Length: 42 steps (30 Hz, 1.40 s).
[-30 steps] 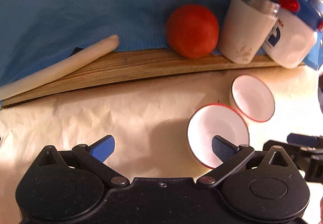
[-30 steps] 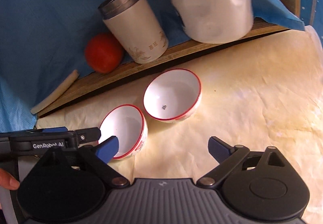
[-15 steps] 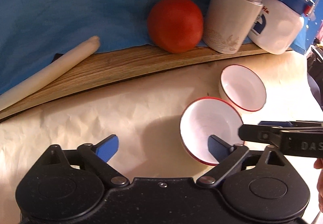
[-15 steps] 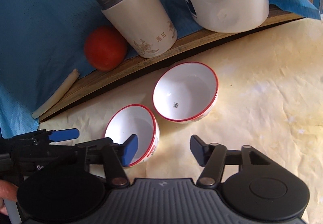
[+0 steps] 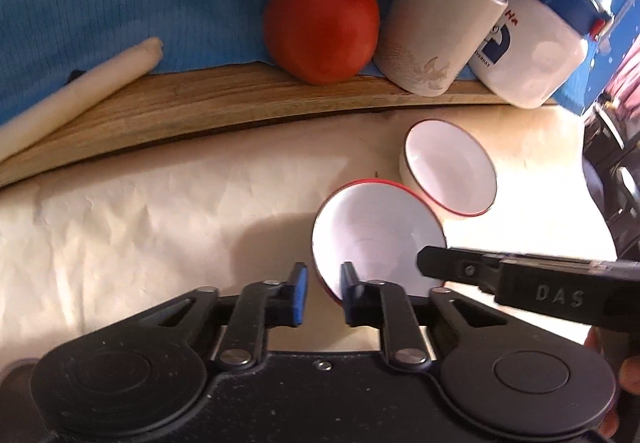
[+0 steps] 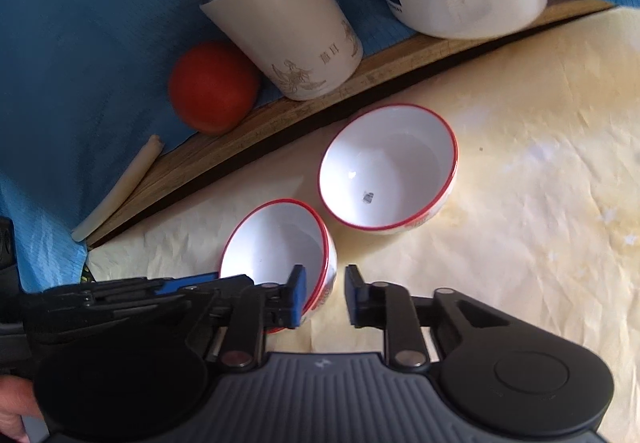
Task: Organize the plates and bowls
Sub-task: 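Move both grippers to a red-rimmed white bowl and grip its rim, then carry the white bowl with both grippers and lower it into the steel bowl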
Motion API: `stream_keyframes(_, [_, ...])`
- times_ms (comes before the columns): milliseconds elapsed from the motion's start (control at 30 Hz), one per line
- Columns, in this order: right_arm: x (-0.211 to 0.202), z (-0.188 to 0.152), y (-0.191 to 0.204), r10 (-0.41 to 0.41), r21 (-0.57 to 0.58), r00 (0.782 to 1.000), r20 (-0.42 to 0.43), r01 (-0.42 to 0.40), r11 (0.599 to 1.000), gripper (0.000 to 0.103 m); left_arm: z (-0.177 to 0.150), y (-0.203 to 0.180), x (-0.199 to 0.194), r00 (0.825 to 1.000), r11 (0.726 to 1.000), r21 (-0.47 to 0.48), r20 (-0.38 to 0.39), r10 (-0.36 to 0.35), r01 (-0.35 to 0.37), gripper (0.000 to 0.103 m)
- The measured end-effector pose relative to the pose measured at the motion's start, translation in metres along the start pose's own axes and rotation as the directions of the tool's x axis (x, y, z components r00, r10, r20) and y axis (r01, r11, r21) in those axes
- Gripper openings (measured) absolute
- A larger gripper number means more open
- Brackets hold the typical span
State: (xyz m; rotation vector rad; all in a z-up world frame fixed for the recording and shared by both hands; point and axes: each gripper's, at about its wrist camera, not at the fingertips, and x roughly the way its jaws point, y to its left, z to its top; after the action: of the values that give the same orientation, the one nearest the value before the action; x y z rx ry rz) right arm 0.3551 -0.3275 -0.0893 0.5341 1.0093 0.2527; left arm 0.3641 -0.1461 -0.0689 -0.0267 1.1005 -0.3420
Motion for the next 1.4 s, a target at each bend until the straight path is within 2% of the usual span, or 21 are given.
stream_keyframes(67, [-0.001, -0.001, 0.002, 0.0, -0.004, 1.0, 0.005, 0.0, 1.0, 0.015, -0.001, 0.0, 0.0, 1.0, 1.0, -0.016, 0.007, 0.003, -0.003, 0.015])
stream_keyframes(367, [-0.006, -0.009, 0.009, -0.017, -0.029, 1.0, 0.012, 0.017, 0.999, 0.014, -0.009, 0.0, -0.01, 1.0, 0.999, -0.053, 0.025, 0.005, -0.003, 0.012])
stream_keyframes(800, [-0.019, -0.007, 0.056, 0.059, -0.155, 0.998, 0.032, -0.054, 0.986, 0.014, -0.027, 0.022, -0.071, 0.987, 0.986, -0.169, 0.157, 0.041, -0.014, 0.012])
stream_keyframes(1033, [-0.012, -0.011, 0.101, 0.123, -0.259, 0.992, -0.014, -0.122, 0.958, 0.014, -0.047, 0.053, -0.106, 0.974, 0.961, -0.272, 0.198, 0.111, -0.054, 0.012])
stream_keyframes(1400, [0.013, -0.031, 0.164, 0.183, -0.392, 0.974, -0.132, -0.22, 0.893, 0.014, -0.082, 0.096, -0.139, 0.954, 0.903, -0.411, 0.201, 0.223, -0.125, 0.012])
